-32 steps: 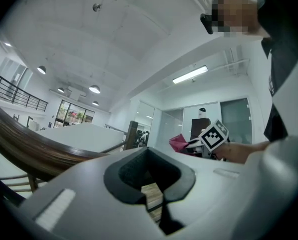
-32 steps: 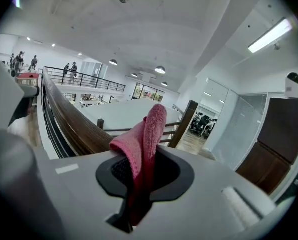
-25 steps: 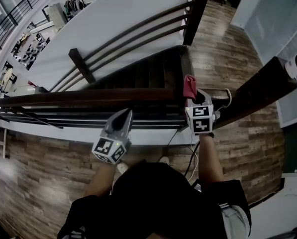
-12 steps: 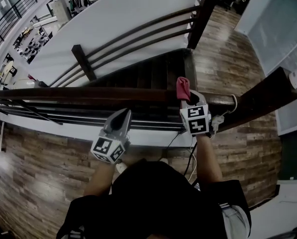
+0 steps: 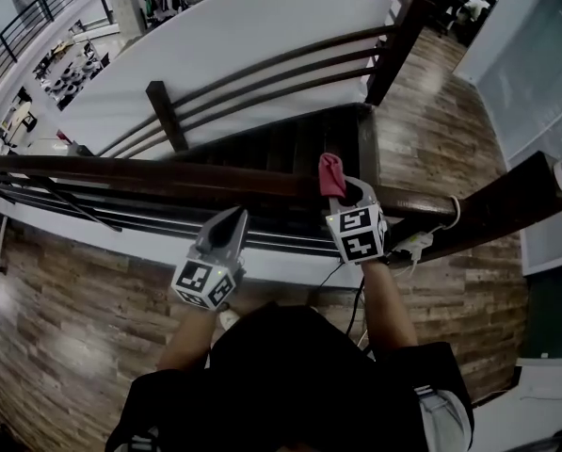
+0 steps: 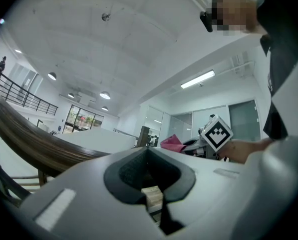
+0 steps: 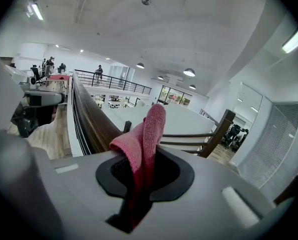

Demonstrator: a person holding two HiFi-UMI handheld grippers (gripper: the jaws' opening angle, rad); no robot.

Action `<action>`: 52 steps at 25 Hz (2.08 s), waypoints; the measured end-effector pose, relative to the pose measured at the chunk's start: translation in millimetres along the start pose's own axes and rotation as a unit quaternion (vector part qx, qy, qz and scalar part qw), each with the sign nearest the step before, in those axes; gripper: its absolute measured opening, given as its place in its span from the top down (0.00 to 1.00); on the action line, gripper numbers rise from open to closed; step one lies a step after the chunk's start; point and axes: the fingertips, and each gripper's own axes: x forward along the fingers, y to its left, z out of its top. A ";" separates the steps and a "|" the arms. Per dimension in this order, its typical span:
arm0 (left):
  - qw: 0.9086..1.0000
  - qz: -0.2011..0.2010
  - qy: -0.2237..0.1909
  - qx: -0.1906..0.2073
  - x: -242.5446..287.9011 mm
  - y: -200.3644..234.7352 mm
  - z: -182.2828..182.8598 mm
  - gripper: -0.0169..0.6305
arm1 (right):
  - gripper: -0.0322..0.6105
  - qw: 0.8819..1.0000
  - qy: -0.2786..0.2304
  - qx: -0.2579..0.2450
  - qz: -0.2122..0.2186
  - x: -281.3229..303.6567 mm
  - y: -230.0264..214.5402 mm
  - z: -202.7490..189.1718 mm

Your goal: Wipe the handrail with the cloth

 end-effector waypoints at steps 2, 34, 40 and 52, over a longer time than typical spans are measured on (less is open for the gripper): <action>1.000 0.006 -0.002 0.000 -5.7 8.1 2.1 0.98 | 0.88 1.000 -0.001 -0.006 0.005 4.8 9.1 5.9; 0.999 0.032 -0.010 0.007 -71.4 102.8 34.2 0.98 | 0.88 1.000 -0.018 -0.017 0.003 56.0 115.7 77.9; 0.998 0.062 -0.012 0.015 -79.3 124.5 44.1 0.98 | 0.88 0.996 -0.028 -0.076 0.048 67.6 159.3 103.3; 0.995 0.100 0.001 0.007 -93.3 164.2 50.5 0.98 | 0.88 0.978 -0.024 -0.101 0.183 68.4 231.1 133.3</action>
